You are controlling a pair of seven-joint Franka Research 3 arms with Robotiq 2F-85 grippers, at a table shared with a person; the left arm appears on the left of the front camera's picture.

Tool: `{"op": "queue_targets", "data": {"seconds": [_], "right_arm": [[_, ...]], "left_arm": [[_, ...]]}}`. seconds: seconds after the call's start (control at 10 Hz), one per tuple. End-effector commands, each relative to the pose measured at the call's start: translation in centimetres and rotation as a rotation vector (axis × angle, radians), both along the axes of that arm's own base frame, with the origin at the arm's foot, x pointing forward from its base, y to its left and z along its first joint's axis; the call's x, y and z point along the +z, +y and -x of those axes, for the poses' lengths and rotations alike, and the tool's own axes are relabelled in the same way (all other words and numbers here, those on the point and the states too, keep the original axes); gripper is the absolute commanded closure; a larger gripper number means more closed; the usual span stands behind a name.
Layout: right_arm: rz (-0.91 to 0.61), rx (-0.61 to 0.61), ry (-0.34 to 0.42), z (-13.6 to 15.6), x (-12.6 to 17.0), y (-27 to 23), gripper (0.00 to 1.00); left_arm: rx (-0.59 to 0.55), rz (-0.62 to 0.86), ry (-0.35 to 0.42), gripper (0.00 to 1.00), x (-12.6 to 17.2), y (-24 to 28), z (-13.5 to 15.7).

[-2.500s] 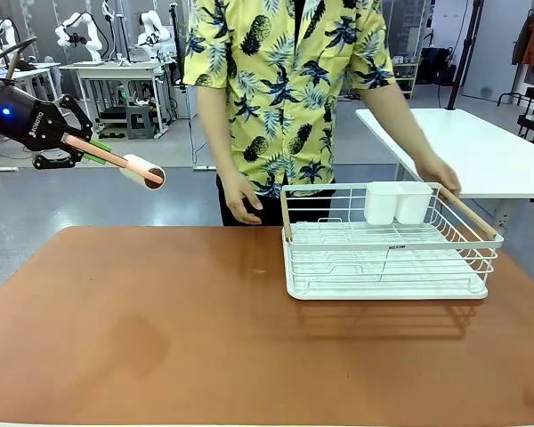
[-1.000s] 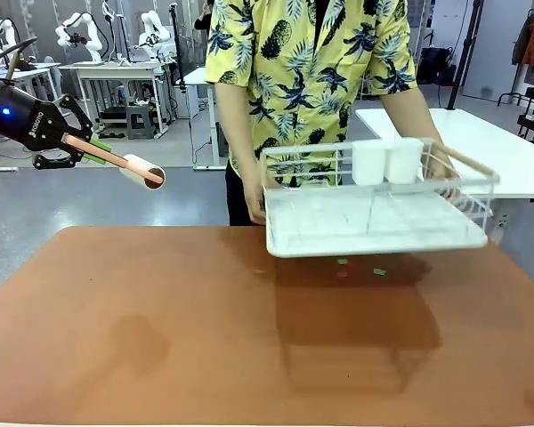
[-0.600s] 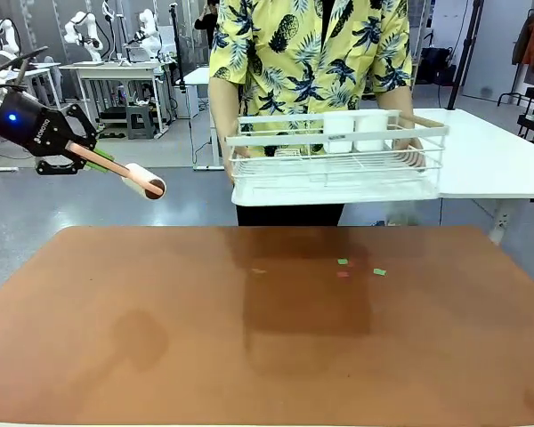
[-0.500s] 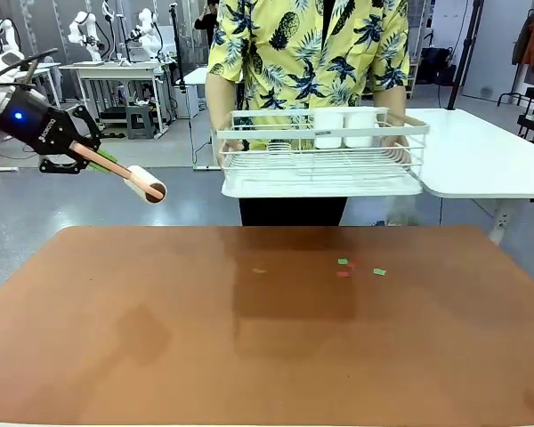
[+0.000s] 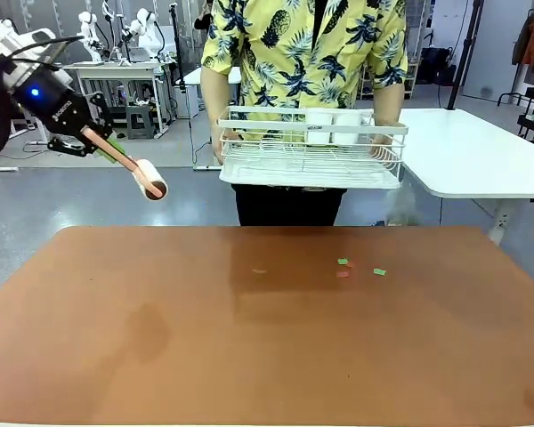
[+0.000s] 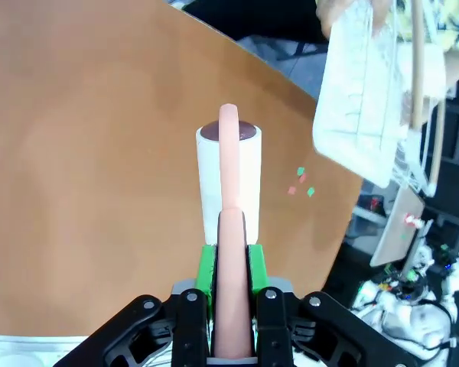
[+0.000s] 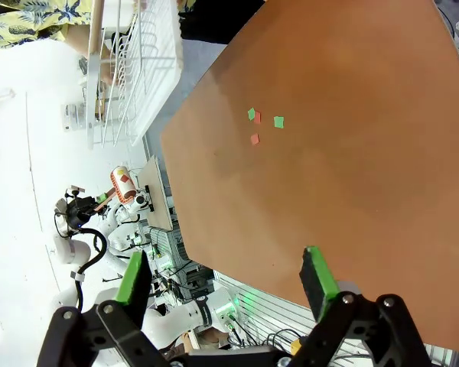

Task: Clean the table.
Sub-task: Clean the table with the Lint Roller when the human lifts the Dish drying rack.

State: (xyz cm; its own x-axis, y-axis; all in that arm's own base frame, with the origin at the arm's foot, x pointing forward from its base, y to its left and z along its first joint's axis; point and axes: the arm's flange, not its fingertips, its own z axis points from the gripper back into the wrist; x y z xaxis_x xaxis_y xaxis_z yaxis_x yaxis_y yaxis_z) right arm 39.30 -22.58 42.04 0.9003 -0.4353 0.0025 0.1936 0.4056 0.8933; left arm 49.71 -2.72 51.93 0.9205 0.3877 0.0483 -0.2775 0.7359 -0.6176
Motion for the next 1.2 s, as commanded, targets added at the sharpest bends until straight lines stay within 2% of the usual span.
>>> {"op": "queue_targets", "data": {"seconds": [0.0,0.1,0.2,0.3,0.4,0.5,0.9,1.1], "right_arm": [[-0.001,-0.002,-0.006,0.1,0.4,0.0,0.0],[-0.001,-0.002,-0.006,0.1,0.4,0.0,0.0],[-0.001,-0.002,-0.006,0.1,0.4,0.0,0.0],[-0.001,-0.002,-0.006,0.1,0.4,0.0,0.0],[-0.001,-0.002,-0.006,0.1,0.4,0.0,0.0],[-0.001,-0.002,-0.006,0.1,0.4,0.0,0.0],[-0.001,-0.002,-0.006,0.1,0.4,0.0,0.0],[-0.001,-0.002,-0.006,0.1,0.4,0.0,0.0]], "left_arm": [[-0.154,-0.125,-0.012,0.79,0.6,-1.9,-1.9],[-0.274,-0.154,-0.023,0.79,0.0,-3.5,-2.9],[-0.339,-0.187,-0.033,0.79,-1.1,-4.9,-3.7],[-0.253,-0.256,-0.055,0.79,-2.2,-5.8,-4.5],[-0.271,-0.223,-0.037,0.79,-2.7,-6.0,-4.5],[-0.285,-0.198,-0.016,0.79,-2.0,-6.0,-3.3],[-0.285,-0.198,-0.016,0.79,-2.0,-6.0,-3.3],[-0.281,-0.241,-0.037,0.79,-3.1,-7.5,-4.8]]}}
